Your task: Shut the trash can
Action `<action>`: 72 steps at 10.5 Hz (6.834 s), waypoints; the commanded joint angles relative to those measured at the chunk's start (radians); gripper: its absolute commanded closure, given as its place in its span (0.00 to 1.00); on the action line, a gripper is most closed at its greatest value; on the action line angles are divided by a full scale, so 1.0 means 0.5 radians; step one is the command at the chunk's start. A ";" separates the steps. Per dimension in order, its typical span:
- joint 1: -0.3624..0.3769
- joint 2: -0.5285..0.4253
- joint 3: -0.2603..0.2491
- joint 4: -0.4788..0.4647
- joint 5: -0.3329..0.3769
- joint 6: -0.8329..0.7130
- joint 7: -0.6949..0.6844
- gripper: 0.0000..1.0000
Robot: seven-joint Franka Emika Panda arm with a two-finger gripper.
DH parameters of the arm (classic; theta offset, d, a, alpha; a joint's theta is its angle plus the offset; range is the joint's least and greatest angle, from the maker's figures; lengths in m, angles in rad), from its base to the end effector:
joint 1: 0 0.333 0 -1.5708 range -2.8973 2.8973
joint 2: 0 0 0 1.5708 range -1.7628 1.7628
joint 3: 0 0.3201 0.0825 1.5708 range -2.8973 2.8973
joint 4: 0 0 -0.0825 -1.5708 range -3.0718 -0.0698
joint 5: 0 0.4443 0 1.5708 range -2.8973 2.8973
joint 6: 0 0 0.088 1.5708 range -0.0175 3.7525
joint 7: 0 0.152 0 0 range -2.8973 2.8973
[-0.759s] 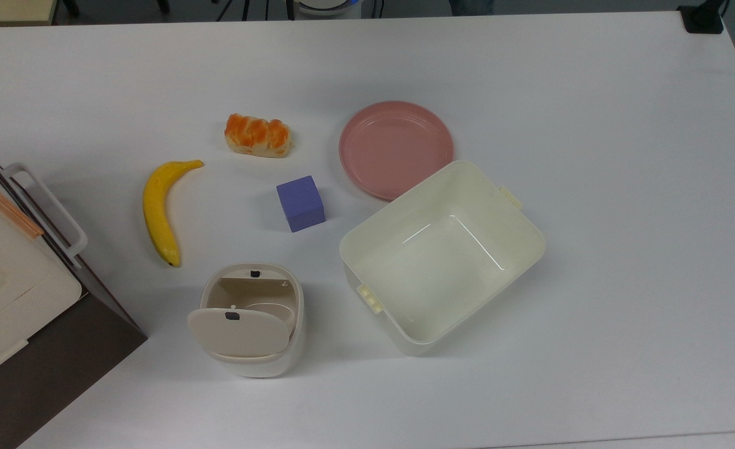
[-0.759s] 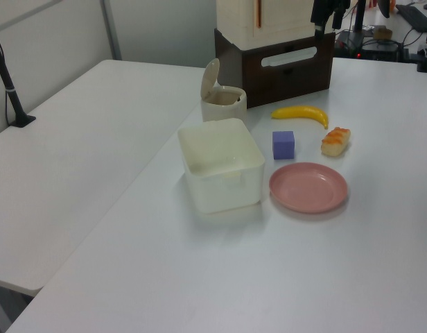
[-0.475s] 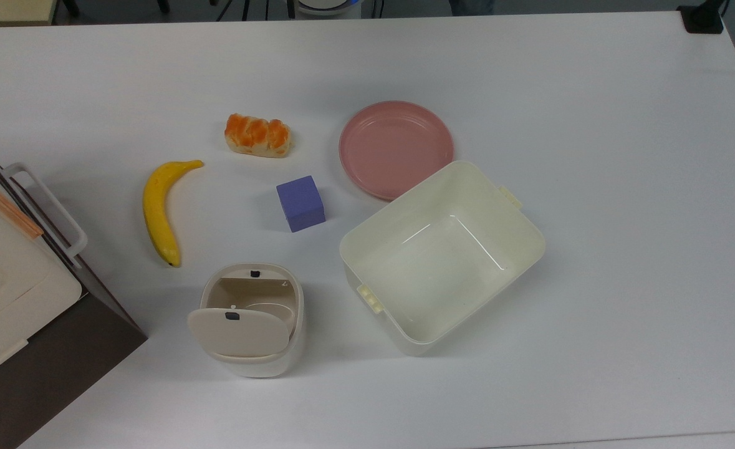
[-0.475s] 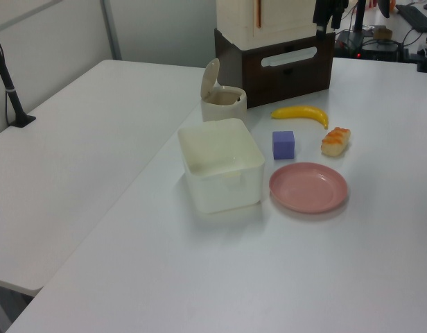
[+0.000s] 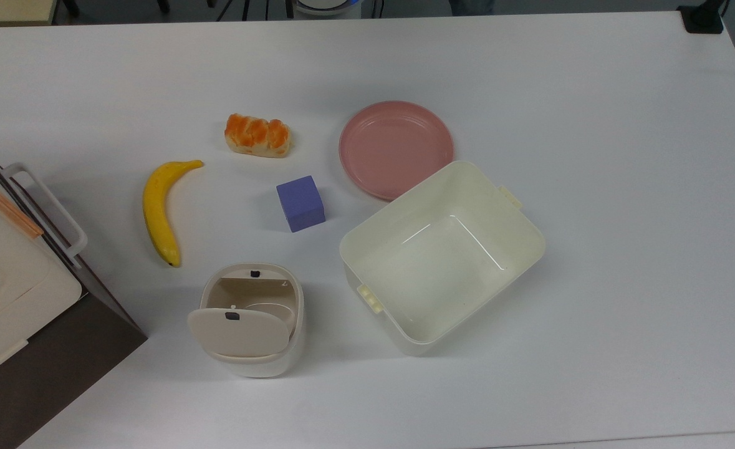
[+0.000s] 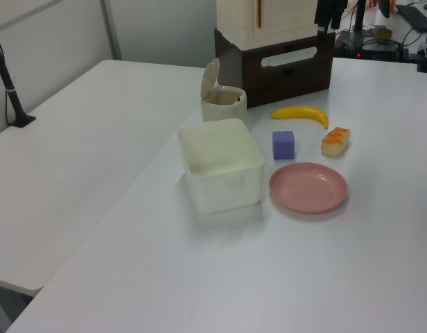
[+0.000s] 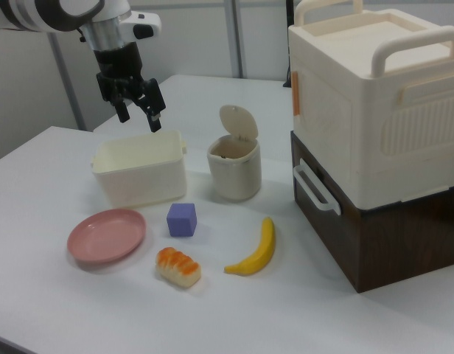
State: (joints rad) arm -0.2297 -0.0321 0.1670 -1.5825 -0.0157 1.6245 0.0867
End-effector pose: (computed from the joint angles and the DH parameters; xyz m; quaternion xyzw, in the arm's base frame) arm 0.6126 -0.0394 0.6018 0.9965 -0.0744 0.0369 0.0101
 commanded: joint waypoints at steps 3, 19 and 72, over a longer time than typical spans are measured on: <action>0.036 0.003 -0.009 -0.023 -0.008 0.006 -0.051 0.00; 0.030 0.006 -0.018 -0.026 -0.100 0.009 -0.066 0.00; 0.055 1.003 -0.027 0.088 -0.643 2.276 0.437 1.00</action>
State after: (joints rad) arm -0.1963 0.5477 0.1661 -1.4347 -0.3020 2.7563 0.2824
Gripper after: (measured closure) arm 0.991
